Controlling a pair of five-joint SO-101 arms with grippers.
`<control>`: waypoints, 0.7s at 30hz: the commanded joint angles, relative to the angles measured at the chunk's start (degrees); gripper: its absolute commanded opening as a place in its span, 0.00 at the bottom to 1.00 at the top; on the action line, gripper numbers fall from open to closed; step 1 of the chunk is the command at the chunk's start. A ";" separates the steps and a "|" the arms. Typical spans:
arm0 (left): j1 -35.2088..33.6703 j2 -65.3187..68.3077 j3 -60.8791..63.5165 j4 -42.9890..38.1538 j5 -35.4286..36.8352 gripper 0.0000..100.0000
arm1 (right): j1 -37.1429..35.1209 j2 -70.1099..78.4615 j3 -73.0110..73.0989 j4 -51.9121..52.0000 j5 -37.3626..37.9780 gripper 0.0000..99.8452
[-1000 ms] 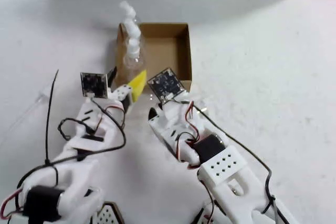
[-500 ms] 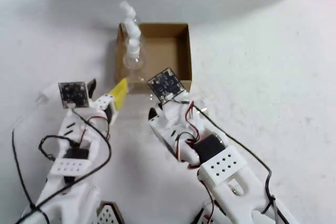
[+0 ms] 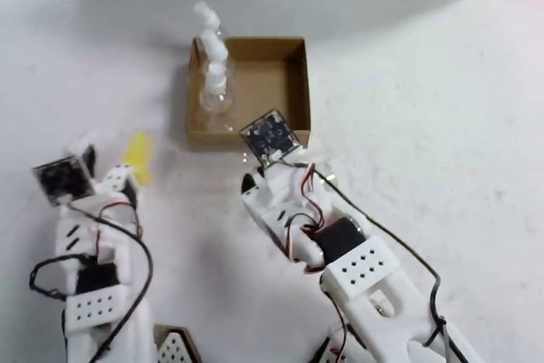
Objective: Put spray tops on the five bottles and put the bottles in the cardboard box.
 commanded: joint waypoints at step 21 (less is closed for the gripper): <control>-9.01 -8.48 0.09 25.32 -0.62 0.28 | 0.13 -0.48 -2.99 -1.19 0.53 0.05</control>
